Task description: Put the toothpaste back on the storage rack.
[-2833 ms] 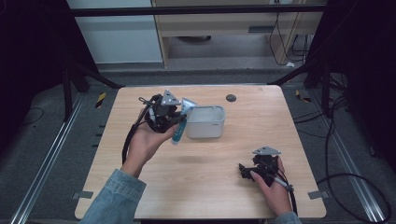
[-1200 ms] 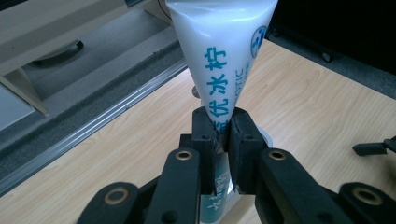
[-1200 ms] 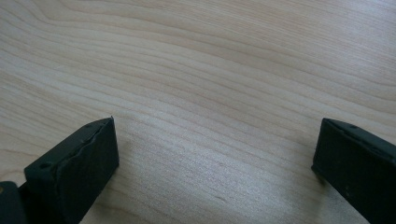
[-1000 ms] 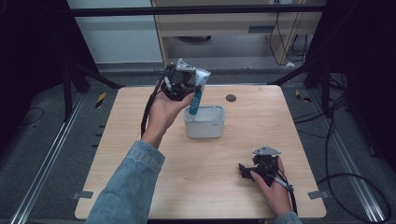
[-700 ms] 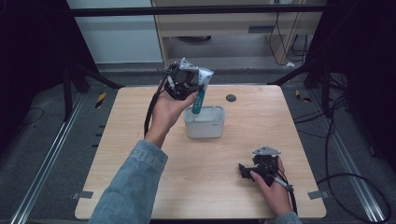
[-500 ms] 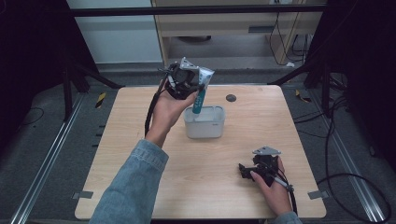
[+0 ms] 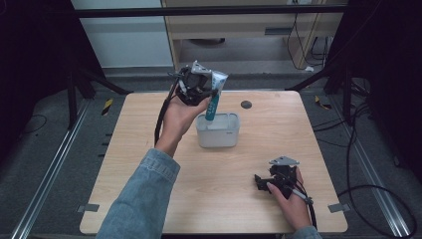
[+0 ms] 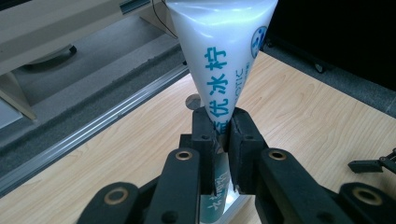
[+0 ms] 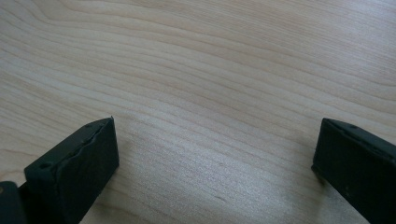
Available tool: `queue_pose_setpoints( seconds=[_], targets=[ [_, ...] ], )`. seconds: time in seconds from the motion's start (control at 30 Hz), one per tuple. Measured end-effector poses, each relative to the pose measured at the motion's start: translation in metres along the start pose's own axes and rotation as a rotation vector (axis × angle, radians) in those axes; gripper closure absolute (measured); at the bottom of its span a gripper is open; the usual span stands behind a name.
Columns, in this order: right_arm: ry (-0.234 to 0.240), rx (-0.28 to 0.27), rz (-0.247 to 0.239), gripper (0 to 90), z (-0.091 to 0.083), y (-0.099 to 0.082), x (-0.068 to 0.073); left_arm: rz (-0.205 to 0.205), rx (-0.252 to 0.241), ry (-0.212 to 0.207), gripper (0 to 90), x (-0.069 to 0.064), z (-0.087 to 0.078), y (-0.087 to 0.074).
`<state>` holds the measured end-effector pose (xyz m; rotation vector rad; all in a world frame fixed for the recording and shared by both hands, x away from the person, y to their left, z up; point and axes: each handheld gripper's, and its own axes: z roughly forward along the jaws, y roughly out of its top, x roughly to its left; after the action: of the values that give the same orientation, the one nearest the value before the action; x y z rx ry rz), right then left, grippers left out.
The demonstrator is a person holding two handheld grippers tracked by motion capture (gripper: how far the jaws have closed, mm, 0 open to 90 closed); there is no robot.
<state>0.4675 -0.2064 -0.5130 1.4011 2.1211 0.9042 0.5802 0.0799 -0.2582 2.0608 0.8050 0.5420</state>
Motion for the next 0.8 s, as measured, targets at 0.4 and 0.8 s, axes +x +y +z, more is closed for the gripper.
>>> queue_pose_setpoints(
  seconds=[0.4,0.8],
  targets=[
    [0.000,0.000,0.000,0.4,0.000,0.000,0.000,-0.007,-0.032,0.010,81.9,-0.008,0.003,0.002],
    [0.002,0.001,0.003,0.3,0.000,0.000,0.000,-0.024,-0.064,0.023,81.8,-0.012,0.013,-0.002]
  ],
)
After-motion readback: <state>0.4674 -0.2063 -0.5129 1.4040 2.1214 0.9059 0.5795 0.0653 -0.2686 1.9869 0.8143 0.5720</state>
